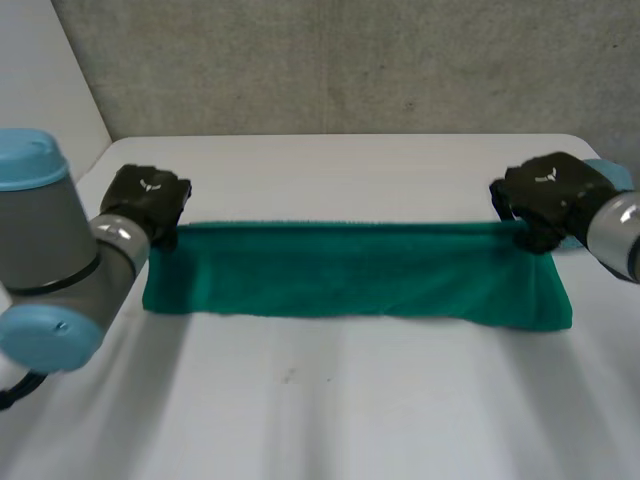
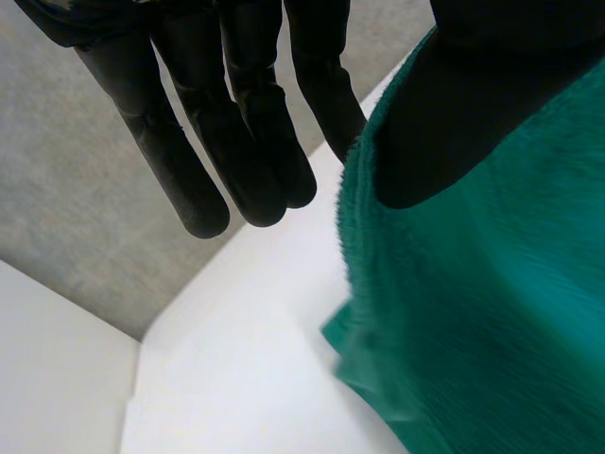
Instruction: Fold the laundry.
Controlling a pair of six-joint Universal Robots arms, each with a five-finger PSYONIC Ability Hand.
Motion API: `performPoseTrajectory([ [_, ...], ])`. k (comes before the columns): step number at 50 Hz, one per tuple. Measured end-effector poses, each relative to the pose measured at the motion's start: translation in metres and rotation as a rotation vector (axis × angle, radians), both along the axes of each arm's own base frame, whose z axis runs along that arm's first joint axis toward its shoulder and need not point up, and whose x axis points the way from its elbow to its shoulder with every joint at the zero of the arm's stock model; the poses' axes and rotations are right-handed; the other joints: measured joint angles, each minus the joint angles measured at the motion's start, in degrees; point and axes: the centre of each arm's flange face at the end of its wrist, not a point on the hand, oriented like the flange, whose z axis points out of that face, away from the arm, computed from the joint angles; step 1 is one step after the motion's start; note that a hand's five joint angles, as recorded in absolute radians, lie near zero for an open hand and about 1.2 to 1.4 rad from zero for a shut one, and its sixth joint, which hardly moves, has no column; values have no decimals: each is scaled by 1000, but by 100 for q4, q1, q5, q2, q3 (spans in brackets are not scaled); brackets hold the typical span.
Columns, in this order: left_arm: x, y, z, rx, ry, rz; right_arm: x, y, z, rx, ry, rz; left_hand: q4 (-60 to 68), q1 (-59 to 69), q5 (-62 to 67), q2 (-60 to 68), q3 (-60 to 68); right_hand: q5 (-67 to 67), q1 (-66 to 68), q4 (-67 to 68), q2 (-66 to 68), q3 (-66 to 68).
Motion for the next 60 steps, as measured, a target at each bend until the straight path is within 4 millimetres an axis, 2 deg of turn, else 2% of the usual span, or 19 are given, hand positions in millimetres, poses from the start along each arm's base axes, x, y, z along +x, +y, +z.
performPoseTrajectory([
  [4, 10, 30, 5, 68, 2, 1, -10, 26, -2, 47, 73, 10, 0, 0, 0, 0, 0, 0, 0, 0, 0, 0],
  [7, 13, 42, 5, 95, -3, -1, -12, 34, -5, 73, 102, 16, 0, 0, 0, 0, 0, 0, 0, 0, 0, 0],
  [8, 19, 62, 1, 136, -16, -6, -19, 54, -15, 152, 167, 33, 0, 0, 0, 0, 0, 0, 0, 0, 0, 0],
  [12, 25, 82, -4, 175, -39, -15, -24, 72, -25, 234, 223, 55, 0, 0, 0, 0, 0, 0, 0, 0, 0, 0],
  [13, 28, 94, -8, 198, -60, -23, -27, 84, -31, 289, 256, 69, 0, 0, 0, 0, 0, 0, 0, 0, 0, 0],
  [15, 28, 94, -8, 198, -60, -23, -27, 84, -31, 289, 256, 69, 0, 0, 0, 0, 0, 0, 0, 0, 0, 0],
  [16, 33, 107, -15, 231, -102, -35, -32, 96, -36, 339, 287, 81, 0, 0, 0, 0, 0, 0, 0, 0, 0, 0],
  [22, 41, 132, -29, 305, -225, -77, -45, 119, -40, 417, 355, 101, 0, 0, 0, 0, 0, 0, 0, 0, 66, 0],
  [27, 42, 137, -30, 316, -275, -104, -51, 126, -36, 412, 388, 118, 0, 0, 0, 0, 0, 23, 33, 0, 78, 0],
  [31, 37, 127, -26, 276, -268, -115, -52, 116, -34, 354, 388, 101, 0, 0, 0, 0, 0, 107, 59, 0, 92, 0],
  [35, 28, 107, -25, 223, -250, -116, -50, 93, -36, 279, 364, 65, 0, 0, 0, 0, 0, 109, 59, 0, 92, 0],
  [36, 23, 94, -26, 195, -241, -113, -47, 77, -39, 242, 346, 49, 0, 0, 0, 0, 0, 110, 59, 0, 93, 0],
  [40, 10, 60, -35, 147, -223, -101, -31, 47, -49, 197, 319, 26, 0, 0, 0, 0, 0, 110, 59, 0, 92, 0],
  [44, 2, 38, -45, 129, -216, -86, -17, 32, -57, 177, 313, 21, 0, 0, 0, 0, 0, 114, 69, 1, 92, 0],
  [49, -1, 28, -51, 129, -217, -71, -8, 23, -63, 174, 302, 20, 0, 0, 0, 0, 0, 125, 68, -3, 80, -3],
  [51, -2, 28, -54, 137, -220, -66, -6, 20, -63, 184, 271, 19, 0, 0, 0, 0, 0, -1488, -1291, -1757, -1668, -1726],
  [52, -2, 28, -54, 137, -220, -66, -6, 20, -63, 184, 271, 19, 0, 0, 0, 0, 0, -1488, -1291, -1757, -1668, -1726],
  [56, 0, 36, -57, 159, -228, -66, -6, 15, -57, 219, 177, 24, 0, 0, 0, 0, 0, -4624, -3851, -4834, -4781, -4790],
  [60, 3, 42, -58, 171, -232, -67, -12, 10, -48, 253, 111, 25, 0, 0, 0, 0, 0, -5191, -4352, -5454, -5379, -5481],
])
